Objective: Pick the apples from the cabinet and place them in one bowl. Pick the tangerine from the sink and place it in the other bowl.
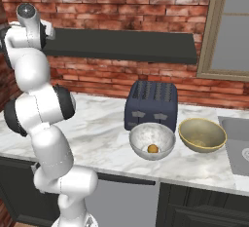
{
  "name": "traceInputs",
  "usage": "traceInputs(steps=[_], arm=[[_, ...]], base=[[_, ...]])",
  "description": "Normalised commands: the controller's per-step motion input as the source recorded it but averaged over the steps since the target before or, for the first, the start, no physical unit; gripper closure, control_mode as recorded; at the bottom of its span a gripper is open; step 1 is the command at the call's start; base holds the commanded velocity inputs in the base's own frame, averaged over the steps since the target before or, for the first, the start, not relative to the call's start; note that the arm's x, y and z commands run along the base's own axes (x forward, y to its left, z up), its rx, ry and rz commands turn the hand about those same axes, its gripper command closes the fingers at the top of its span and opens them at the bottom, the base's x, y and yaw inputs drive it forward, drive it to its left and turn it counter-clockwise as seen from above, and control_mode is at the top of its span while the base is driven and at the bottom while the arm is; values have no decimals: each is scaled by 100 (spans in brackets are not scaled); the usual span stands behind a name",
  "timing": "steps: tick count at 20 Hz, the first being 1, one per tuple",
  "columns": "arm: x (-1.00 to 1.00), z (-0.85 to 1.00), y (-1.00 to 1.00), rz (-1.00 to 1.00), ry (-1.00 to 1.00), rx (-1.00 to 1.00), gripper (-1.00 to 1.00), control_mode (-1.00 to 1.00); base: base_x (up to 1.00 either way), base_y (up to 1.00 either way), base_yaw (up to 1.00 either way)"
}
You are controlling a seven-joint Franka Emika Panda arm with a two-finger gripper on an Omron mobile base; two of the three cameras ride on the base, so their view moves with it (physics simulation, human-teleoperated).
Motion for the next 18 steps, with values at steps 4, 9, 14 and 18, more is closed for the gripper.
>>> traceInputs(steps=[4, 9, 14, 18], arm=[[-40, 3, 0, 0, -8, 0, 100, -100], [-45, 26, 0, 0, -8, 1, 100, -100], [-65, 36, 0, 0, -10, 1, 100, -100], [-92, 4, -6, 0, -5, 0, 100, -100]], base=[[0, 0, 0], [0, 0, 0], [0, 0, 0], [0, 0, 0]])
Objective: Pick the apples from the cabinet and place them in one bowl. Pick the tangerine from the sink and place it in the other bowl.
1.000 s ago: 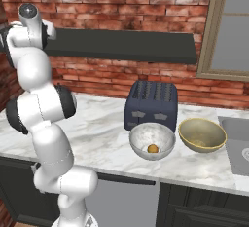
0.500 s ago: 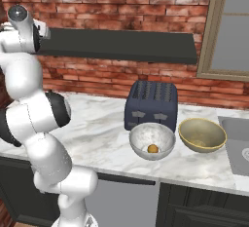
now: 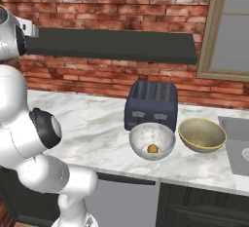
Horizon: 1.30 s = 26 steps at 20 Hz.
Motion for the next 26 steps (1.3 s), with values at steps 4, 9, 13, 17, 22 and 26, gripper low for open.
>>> traceInputs(steps=[4, 9, 13, 17, 22, 26], arm=[[-96, 3, -18, 0, -2, 0, 100, -100], [-79, 37, -32, 0, -1, 3, 100, -100], [-100, 14, -42, 0, 0, 1, 100, -100], [-98, 0, -46, 0, 0, 0, 100, -100], [-80, 0, -50, 0, 7, 0, 100, -100], [-79, 0, -63, 0, 10, 0, 100, -100]], base=[[0, 0, 0], [0, 0, 0], [0, 0, 0], [0, 0, 0], [0, 0, 0], [0, 0, 0]])
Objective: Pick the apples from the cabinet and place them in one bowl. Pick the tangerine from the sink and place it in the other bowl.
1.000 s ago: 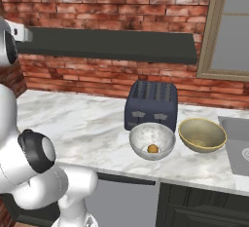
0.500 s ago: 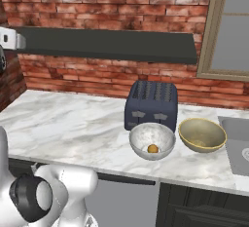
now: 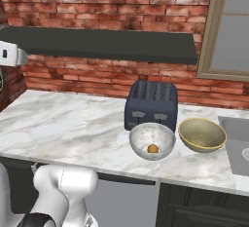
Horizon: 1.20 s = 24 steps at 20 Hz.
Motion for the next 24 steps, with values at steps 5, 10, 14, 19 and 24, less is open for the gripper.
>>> traceInputs(steps=[5, 10, 14, 19, 24], arm=[[-88, 6, -48, 0, 14, 0, 100, -100], [-55, 3, -23, 0, 15, 0, 100, -100], [-37, -10, -8, 0, 8, -6, 100, -100], [-46, -45, -26, 0, 0, -5, 100, -100], [-8, -59, -40, 0, 0, -4, 100, -100]], base=[[0, 0, 0], [0, 0, 0], [0, 0, 0], [0, 0, 0], [0, 0, 0]])
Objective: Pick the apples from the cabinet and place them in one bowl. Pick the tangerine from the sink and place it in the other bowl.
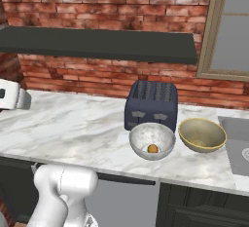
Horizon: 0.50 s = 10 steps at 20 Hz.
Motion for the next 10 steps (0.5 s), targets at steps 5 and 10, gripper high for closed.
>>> traceInputs(steps=[5, 10], arm=[[7, -47, -47, 0, 0, -4, 100, -100], [19, -20, -62, -1, 4, -6, 100, -100]], base=[[0, 0, 0], [0, 0, 0]])
